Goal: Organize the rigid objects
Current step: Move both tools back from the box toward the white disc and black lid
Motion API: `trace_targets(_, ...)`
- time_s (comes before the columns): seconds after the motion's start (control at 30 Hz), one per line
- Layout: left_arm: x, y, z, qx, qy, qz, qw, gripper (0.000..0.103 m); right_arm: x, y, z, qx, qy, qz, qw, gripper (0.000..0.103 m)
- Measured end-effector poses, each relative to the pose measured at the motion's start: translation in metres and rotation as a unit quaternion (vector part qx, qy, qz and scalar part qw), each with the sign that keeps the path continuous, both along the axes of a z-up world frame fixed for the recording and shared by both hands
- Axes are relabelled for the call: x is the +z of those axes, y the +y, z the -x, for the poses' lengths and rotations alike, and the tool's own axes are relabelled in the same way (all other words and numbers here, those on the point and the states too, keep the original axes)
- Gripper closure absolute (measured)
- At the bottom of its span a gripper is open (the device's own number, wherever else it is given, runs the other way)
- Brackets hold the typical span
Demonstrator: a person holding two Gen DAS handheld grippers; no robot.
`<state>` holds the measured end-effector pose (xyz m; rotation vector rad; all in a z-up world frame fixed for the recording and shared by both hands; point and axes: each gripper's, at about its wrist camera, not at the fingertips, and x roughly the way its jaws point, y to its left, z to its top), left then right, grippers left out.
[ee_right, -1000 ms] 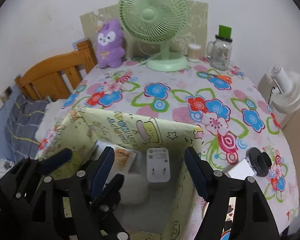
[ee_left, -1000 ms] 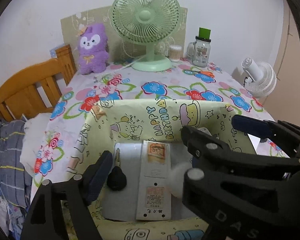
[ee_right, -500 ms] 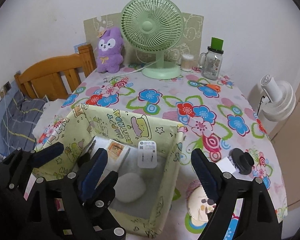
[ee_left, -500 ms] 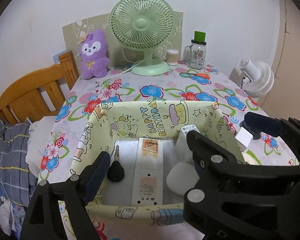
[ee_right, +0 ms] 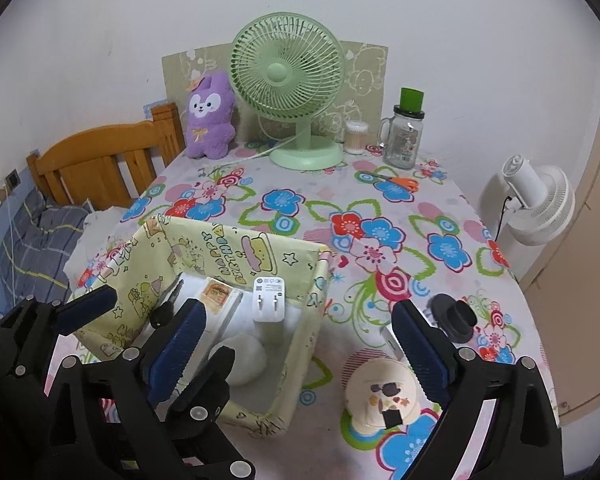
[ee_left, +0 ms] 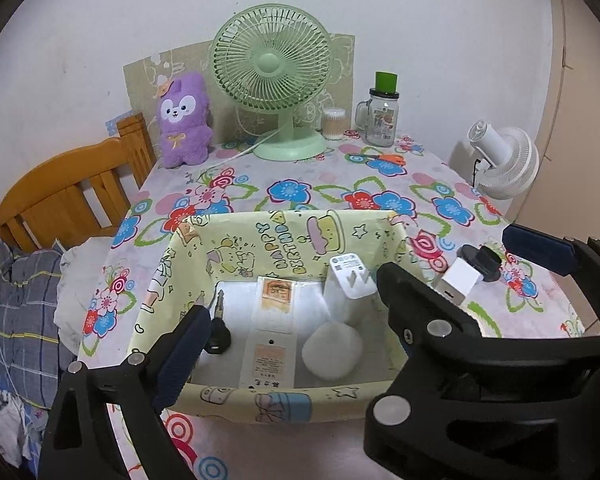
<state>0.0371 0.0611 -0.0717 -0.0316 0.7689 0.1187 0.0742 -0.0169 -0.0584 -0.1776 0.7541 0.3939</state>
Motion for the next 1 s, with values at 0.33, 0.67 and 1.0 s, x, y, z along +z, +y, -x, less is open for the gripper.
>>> trace_targets(0.33,0.009,-0.02,0.004,-0.014,-0.01,-0.01,0.9998,0.0,0.008,-0.021,0.005,-0.017,-0.008,-0.003,1.0,0.004)
trace_targets(0.67,0.015,-0.042,0.003,-0.035,-0.015,-0.007,0.9993,0.0,0.015,-0.046,0.008,-0.038,-0.016,-0.001,0.999,0.003)
trace_targets(1.0,0.02,-0.07,0.002,-0.06,-0.021,-0.002,0.998,0.0,0.021,-0.073,0.009,-0.067,-0.022,0.001,0.998,0.003)
